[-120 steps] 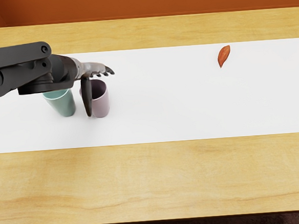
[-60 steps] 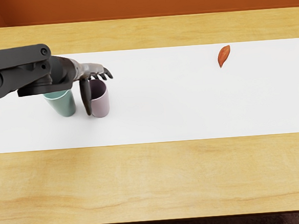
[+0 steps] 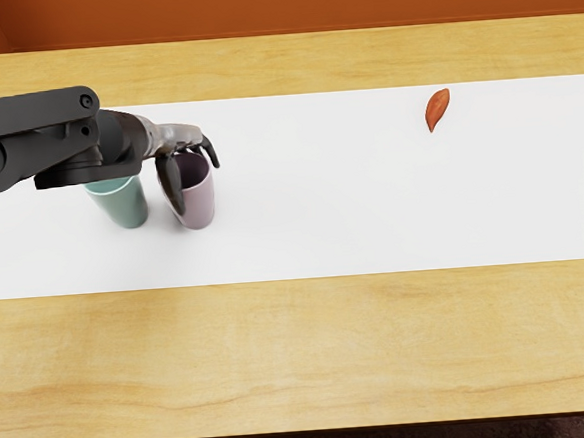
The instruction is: Pick up cup and place in cup with left hand
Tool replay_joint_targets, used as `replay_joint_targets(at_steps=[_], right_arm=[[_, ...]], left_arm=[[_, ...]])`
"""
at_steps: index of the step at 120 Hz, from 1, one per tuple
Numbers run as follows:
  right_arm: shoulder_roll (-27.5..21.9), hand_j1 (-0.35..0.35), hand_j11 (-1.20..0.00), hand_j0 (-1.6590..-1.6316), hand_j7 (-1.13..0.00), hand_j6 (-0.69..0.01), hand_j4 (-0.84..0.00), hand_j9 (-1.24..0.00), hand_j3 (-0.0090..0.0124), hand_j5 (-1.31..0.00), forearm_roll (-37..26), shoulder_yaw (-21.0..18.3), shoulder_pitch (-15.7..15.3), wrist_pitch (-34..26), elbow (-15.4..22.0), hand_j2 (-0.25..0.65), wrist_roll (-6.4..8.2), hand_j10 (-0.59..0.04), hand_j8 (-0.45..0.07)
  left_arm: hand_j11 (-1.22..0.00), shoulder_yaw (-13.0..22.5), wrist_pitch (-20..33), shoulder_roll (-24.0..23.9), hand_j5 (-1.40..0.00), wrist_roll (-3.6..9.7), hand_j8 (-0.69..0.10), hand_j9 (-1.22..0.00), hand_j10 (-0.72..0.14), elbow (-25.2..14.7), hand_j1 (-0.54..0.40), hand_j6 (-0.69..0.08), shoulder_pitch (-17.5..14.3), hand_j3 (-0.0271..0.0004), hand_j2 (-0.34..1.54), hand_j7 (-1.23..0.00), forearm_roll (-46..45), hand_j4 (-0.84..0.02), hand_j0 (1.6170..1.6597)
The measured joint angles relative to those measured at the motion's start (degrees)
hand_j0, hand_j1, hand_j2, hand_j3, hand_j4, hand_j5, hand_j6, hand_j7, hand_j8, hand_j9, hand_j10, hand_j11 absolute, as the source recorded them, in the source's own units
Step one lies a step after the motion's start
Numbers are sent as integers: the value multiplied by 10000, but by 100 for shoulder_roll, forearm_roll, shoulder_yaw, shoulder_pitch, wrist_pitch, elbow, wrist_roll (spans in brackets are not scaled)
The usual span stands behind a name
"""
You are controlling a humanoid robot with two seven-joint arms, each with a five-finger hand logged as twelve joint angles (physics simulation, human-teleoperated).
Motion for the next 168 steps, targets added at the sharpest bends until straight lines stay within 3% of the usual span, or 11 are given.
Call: replay_joint_targets(at_steps=[11, 26, 68, 124, 168], right_arm=[[0, -3479, 4, -16581, 0, 67, 2, 5, 0, 8, -1, 0, 1, 0, 0, -11, 0, 37, 52], [0, -3479, 4, -16581, 0, 68, 2, 5, 0, 8, 0, 0, 2, 0, 0, -11, 0, 39, 53], [0, -3479, 4, -16581, 0, 69, 2, 6, 0, 8, -2, 0, 2, 0, 0, -10, 0, 40, 55], [0, -3479, 4, -16581, 0, 70, 2, 6, 0, 8, -1, 0, 0, 1, 0, -10, 0, 40, 55], [0, -3479, 4, -16581, 0, 69, 2, 6, 0, 8, -1, 0, 0, 2, 0, -10, 0, 39, 54]], left_arm=[[-5338, 7, 1, -7, -5286, 7, -2721, -5335, -3954, 0, -1428, -2762, 0, 0, 1455, -5337, -1, -4018, 16571], [-5994, 9, 3, 0, -5905, 10, -2070, -5962, -3481, 0, -2143, -2132, 0, -1, 1776, -5968, -9, -4532, 16569], [-6621, 35, -16, 70, -6959, 16, -1383, -6754, -2849, -8, -2123, -1594, -229, 0, 1664, -6932, -173, -3971, 16561], [-6687, 266, -118, 807, -7021, 26, -1511, -6862, -2976, -410, -2049, -1714, -1174, 0, 1516, -7018, -394, -4038, 16556], [-6707, 282, -415, 1382, -7051, 41, -1454, -6899, -2962, -814, -2056, -1670, -1712, 0, 1449, -7075, -504, -4026, 16553]])
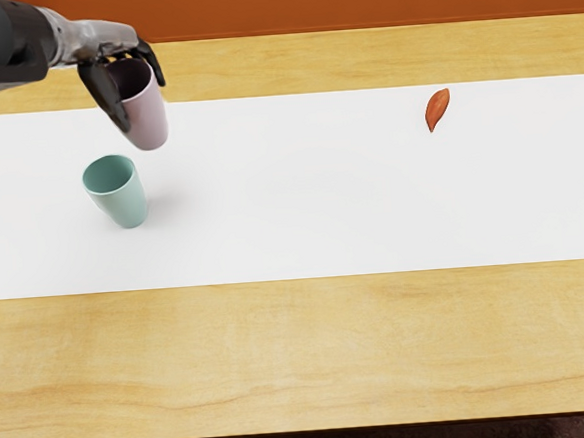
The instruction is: Pick up cup and place in cup with left hand
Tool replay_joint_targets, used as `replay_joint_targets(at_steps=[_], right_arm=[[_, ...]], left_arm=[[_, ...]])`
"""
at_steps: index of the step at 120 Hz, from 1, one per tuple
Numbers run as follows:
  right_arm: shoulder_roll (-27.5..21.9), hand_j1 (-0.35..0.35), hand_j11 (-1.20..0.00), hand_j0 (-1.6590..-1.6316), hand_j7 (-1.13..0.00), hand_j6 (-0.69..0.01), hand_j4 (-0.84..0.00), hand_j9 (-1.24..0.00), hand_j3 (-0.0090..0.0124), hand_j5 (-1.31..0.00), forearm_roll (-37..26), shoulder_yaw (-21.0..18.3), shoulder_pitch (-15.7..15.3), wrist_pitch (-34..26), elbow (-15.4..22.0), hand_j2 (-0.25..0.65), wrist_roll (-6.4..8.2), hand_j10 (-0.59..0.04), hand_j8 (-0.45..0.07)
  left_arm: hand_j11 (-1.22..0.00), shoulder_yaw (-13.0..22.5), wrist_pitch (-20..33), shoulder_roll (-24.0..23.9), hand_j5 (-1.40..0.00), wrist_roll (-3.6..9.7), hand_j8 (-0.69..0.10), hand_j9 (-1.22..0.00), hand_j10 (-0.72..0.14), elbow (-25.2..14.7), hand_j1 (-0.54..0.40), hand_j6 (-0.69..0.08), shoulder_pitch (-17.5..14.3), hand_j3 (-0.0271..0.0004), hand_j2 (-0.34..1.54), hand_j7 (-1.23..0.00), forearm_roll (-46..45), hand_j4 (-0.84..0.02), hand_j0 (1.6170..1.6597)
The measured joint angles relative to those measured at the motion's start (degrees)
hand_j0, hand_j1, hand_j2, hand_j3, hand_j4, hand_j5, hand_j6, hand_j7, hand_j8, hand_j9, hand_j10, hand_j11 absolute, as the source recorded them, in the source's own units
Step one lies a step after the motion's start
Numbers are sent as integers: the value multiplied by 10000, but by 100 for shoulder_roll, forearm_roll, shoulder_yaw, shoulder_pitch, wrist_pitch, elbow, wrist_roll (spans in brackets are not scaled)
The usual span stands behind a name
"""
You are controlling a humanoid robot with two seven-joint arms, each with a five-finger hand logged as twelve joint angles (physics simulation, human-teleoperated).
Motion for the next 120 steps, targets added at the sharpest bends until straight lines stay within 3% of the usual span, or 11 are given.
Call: replay_joint_targets(at_steps=[49, 120], right_arm=[[0, -3479, 4, -16581, 0, 69, 2, 6, 0, 8, 2, 0, 1, -3, 0, -10, 0, 39, 54], [0, -3479, 4, -16581, 0, 69, 2, 6, 0, 8, 0, 0, 0, -1, 0, -10, 0, 39, 54]], left_arm=[[-6722, 292, -294, 241, -7036, 2, -1424, -6964, -2950, -56, -2099, -1679, -228, 0, 1604, -7054, -14, -4016, 16552], [-6723, 691, -215, 218, -7052, -12, -1459, -6963, -2963, -12, -2130, -1717, -162, 0, 1719, -7050, -71, -3999, 16553]])
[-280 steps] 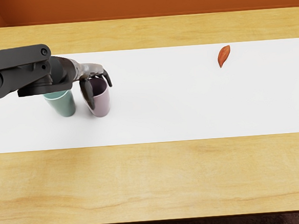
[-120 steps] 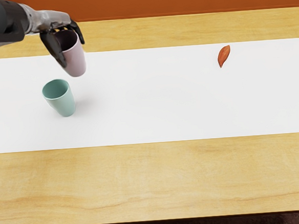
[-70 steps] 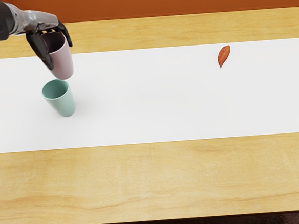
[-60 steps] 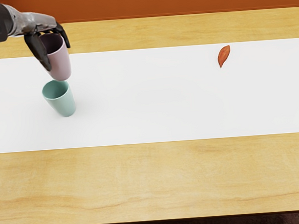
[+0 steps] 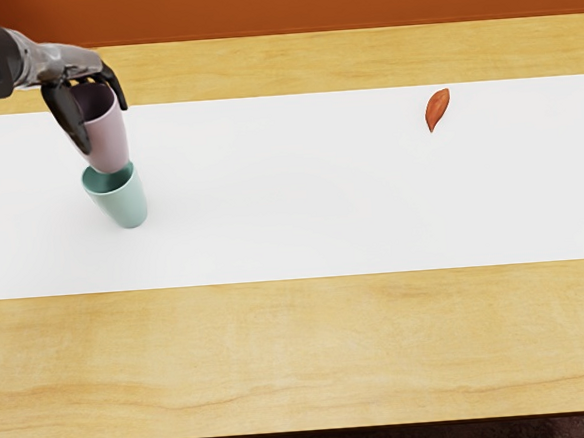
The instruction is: Pick up cup and place in cup with left hand
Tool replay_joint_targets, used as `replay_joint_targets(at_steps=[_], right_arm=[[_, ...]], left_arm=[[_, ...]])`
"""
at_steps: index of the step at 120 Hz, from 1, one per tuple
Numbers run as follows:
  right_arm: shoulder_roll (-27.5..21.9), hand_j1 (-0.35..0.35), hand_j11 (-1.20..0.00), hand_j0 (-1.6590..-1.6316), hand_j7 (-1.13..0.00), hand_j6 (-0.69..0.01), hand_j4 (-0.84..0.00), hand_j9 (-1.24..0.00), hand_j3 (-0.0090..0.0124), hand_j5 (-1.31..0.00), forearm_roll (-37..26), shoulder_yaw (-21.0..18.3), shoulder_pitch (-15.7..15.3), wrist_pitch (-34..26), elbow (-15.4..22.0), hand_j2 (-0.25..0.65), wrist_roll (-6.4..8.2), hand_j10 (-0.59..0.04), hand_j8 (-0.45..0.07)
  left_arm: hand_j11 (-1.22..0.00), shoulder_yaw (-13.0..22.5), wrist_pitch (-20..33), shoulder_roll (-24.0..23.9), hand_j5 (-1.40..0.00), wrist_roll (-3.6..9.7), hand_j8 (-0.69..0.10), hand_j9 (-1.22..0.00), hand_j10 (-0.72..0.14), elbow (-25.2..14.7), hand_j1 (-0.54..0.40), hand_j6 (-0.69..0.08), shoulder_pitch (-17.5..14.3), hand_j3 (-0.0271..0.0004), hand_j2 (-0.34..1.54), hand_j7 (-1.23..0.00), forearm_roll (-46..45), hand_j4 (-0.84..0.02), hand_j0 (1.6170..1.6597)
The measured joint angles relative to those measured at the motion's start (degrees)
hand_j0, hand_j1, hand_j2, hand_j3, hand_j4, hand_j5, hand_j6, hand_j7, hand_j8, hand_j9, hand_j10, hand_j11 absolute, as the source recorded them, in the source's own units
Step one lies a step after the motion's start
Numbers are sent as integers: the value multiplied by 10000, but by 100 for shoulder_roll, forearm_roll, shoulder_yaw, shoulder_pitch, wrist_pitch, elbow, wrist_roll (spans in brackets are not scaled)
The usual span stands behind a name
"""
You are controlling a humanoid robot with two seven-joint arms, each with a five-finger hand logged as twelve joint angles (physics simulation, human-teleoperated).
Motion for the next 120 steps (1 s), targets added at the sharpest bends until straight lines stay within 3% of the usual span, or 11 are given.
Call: replay_joint_targets(at_steps=[120], right_arm=[[0, -3479, 4, -16581, 0, 69, 2, 6, 0, 8, 1, 0, 2, 0, 0, -10, 0, 40, 55]], left_arm=[[-6706, 102, 205, -232, -7143, -31, -1422, -6860, -2850, 139, -2156, -1635, 375, 0, 1734, -6938, -2, -3888, 16552]])
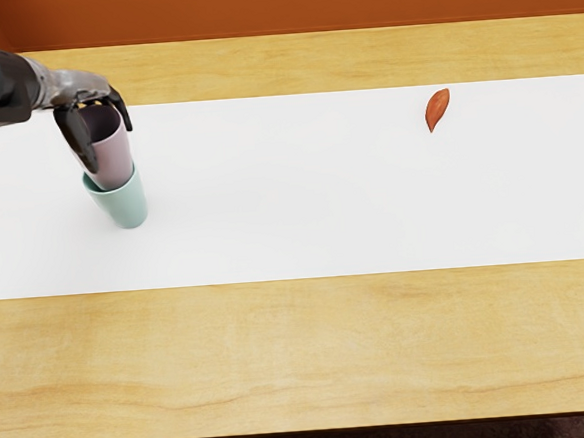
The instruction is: Pick up cup and place in cup with left hand
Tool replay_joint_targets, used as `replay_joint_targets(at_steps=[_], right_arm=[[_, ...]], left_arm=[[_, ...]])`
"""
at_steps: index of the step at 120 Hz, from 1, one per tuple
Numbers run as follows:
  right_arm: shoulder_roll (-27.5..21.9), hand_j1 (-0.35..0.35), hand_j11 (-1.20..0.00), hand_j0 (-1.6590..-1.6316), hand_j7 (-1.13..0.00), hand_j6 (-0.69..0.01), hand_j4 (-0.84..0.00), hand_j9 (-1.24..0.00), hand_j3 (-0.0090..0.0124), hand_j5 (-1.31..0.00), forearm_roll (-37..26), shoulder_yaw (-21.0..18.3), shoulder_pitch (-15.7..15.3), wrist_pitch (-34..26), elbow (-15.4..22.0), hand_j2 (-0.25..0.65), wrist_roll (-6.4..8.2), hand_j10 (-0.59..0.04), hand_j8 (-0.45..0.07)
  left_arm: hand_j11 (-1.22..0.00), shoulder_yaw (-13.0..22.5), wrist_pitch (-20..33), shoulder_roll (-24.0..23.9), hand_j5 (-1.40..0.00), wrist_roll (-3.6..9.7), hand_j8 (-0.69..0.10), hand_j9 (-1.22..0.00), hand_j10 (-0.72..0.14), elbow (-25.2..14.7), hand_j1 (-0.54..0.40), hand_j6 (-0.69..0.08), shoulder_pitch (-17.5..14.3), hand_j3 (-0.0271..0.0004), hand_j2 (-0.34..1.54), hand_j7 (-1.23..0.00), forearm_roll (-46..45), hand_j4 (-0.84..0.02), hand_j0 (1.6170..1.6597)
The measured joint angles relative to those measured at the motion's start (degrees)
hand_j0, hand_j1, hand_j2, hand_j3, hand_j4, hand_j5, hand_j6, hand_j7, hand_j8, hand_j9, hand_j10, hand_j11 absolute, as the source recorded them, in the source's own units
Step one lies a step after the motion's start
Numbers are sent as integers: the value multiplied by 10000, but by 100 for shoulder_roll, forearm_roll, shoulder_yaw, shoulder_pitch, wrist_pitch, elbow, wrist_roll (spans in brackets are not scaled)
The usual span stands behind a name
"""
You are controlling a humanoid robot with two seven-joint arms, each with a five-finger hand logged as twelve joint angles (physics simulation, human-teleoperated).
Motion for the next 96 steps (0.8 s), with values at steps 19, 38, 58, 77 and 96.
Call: replay_joint_targets(at_steps=[19, 38, 58, 77, 96], right_arm=[[0, -3479, 4, -16581, 0, 69, 2, 6, 0, 8, 0, 0, -1, 0, 0, -10, 0, 39, 54], [0, -3479, 4, -16581, 0, 68, 2, 6, 0, 8, -2, 0, 0, 1, 0, -11, 0, 38, 53], [0, -3479, 4, -16581, 0, 67, 2, 5, 0, 8, -2, 0, -1, 1, 0, -11, 0, 37, 52], [0, -3479, 4, -16581, 0, 67, 2, 5, 0, 8, -1, 0, -2, -2, 0, -12, 0, 37, 52], [0, -3479, 4, -16581, 0, 66, 2, 5, 0, 8, -1, 0, 0, -1, 0, -12, 0, 36, 51]], left_arm=[[-6767, -1, 6, -24, -7262, -1, -1466, -6914, -2898, 2, -1846, -1700, 49, 0, 1333, -7015, -18, -3920, 16540], [-5827, -5, 16, -33, -6166, 3, -2011, -5916, -3117, 91, -1182, -2247, 119, 0, 984, -5988, -32, -3880, 16553], [-3552, -13, 23, -33, -3704, 4, -1652, -3592, -2137, 218, 530, -1757, 119, 0, 593, -3624, -128, -2474, 16568], [-2033, -18, 22, -24, -2105, 4, -1084, -2052, -1301, 248, 1766, -1133, 111, 0, 340, -2067, -189, -1458, 16575], [-1183, -51, 31, 1, -1218, 4, -708, -1192, -802, 255, 2473, -733, 34, 0, 199, -1200, -378, -877, 16578]])
